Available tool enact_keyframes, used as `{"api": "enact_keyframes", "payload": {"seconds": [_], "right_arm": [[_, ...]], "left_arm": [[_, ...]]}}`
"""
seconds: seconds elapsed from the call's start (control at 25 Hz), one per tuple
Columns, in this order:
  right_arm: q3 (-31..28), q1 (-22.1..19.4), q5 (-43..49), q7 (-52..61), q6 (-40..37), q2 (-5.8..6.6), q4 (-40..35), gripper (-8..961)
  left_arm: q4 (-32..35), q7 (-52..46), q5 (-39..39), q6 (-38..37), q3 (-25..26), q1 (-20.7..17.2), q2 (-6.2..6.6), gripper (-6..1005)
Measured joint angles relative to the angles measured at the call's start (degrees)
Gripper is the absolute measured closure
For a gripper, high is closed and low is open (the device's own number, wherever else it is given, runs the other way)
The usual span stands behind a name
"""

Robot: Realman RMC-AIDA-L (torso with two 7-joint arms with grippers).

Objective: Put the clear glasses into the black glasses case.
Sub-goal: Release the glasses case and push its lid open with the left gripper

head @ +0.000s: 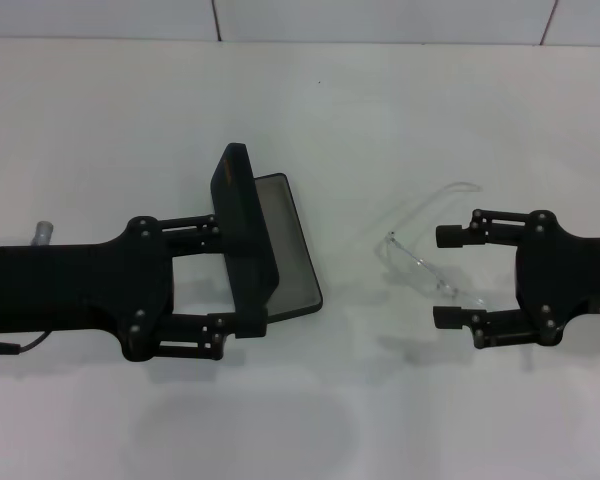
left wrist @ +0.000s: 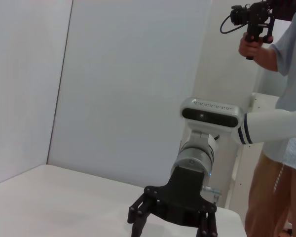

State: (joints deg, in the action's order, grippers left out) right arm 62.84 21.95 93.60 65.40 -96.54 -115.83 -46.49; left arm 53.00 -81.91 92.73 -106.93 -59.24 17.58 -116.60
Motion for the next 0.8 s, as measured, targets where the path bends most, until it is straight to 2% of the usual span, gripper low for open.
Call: {"api": "enact_keyframes", "payload": {"seconds": [0.68, 0.8], "right_arm": [[-0.02, -0.19, -1.19, -0.65, -0.38, -0.06, 2.01, 168], [-1.04, -0.27, -3.32, -0.66, 0.07, -0.02, 4.09, 168]], "left_arm": [[0.0, -0.19, -0.5, 0.15, 0.21, 0.12, -0.23, 205], [0.3, -3.08, -0.83, 0.19, 1.96, 0.88, -0.99, 206]]}}
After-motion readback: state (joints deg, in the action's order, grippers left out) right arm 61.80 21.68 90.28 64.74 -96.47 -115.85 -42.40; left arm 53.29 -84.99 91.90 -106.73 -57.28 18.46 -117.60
